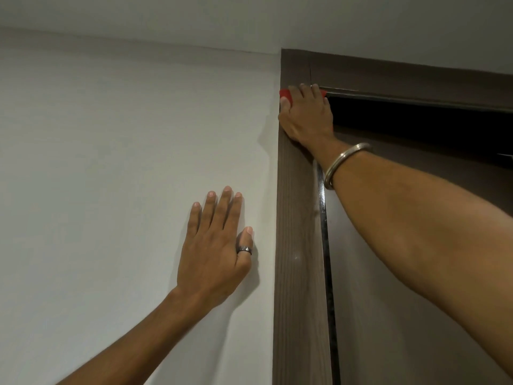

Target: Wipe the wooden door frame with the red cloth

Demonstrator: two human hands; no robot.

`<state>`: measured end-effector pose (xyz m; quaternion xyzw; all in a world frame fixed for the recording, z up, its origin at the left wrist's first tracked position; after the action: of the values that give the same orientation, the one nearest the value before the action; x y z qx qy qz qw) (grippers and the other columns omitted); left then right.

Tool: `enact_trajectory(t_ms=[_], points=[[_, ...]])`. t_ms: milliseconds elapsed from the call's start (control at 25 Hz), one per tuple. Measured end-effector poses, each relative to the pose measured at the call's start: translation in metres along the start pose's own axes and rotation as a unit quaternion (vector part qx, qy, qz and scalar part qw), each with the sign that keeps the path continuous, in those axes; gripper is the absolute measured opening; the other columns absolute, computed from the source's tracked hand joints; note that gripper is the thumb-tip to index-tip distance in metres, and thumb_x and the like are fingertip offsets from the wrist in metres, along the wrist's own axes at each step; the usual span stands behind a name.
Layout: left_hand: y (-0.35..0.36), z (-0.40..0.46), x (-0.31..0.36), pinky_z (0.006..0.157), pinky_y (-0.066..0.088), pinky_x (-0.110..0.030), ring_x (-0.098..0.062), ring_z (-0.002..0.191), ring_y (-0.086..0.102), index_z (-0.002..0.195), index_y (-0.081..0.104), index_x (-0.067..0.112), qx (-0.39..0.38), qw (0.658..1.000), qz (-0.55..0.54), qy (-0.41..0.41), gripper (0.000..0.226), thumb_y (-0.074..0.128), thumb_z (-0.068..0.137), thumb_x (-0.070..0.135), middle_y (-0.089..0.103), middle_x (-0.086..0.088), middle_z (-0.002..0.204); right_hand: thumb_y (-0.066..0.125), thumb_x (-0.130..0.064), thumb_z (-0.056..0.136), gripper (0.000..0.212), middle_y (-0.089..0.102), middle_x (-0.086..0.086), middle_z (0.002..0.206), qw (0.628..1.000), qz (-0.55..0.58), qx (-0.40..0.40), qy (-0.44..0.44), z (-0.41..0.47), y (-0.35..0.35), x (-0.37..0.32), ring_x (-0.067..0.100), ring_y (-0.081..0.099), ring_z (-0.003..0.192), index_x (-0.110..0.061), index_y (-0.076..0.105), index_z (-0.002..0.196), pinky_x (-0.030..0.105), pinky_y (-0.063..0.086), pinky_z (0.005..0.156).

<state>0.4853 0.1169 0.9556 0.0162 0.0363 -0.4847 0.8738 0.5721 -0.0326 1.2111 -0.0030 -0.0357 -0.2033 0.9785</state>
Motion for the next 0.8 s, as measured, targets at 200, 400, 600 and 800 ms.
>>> enact_trajectory(t_ms=[200, 400, 600, 800], points=[[-0.002, -0.003, 0.001, 0.132, -0.011, -0.041, -0.015, 0.160, -0.019, 0.166, -0.003, 0.024, -0.020, 1.000, 0.012, -0.004, 0.070, 0.015, 0.104, 0.050, -0.013, 0.002, 0.175, 0.030, -0.042, 0.109, 0.058, 0.029, 0.014, 0.169, 1.000, 0.004, -0.004, 0.010, -0.012, -0.003, -0.001, 0.036, 0.018, 0.160, -0.015, 0.032, 0.160, 0.054, 0.021, 0.130], [-0.002, -0.028, 0.003, 0.133, -0.005, -0.046, -0.019, 0.161, -0.015, 0.166, -0.002, 0.019, -0.034, 0.999, 0.025, 0.001, 0.071, 0.020, 0.105, 0.046, -0.010, -0.002, 0.176, 0.029, -0.043, 0.109, 0.059, 0.024, 0.010, 0.172, 1.000, 0.006, -0.008, 0.015, -0.069, 0.000, -0.002, 0.035, 0.014, 0.162, -0.019, 0.028, 0.162, 0.054, 0.018, 0.131], [-0.001, -0.078, 0.014, 0.133, 0.001, -0.052, -0.027, 0.163, -0.006, 0.166, 0.002, 0.012, -0.050, 0.998, 0.037, -0.001, 0.072, 0.024, 0.105, 0.043, -0.003, -0.010, 0.176, 0.026, -0.048, 0.109, 0.061, 0.016, 0.005, 0.175, 0.999, -0.008, -0.040, 0.033, -0.169, 0.009, -0.006, 0.032, 0.008, 0.164, -0.024, 0.022, 0.165, 0.052, 0.010, 0.133], [0.001, -0.146, 0.032, 0.132, 0.006, -0.057, -0.034, 0.162, 0.002, 0.166, 0.005, 0.009, -0.073, 0.997, 0.029, 0.006, 0.071, 0.030, 0.107, 0.041, 0.003, -0.016, 0.175, 0.027, -0.048, 0.108, 0.063, 0.014, 0.006, 0.176, 0.997, 0.000, -0.056, 0.047, -0.293, 0.009, -0.013, 0.031, 0.007, 0.164, -0.023, 0.020, 0.166, 0.050, 0.006, 0.133]])
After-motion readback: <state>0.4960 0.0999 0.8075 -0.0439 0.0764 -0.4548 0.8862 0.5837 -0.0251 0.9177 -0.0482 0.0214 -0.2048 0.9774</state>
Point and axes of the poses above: each hand's wrist, its own z-axis towards the middle knuckle, its own y-axis out of the palm, x = y × z, the point moved 8 cm from there along z, towards the middle knuckle
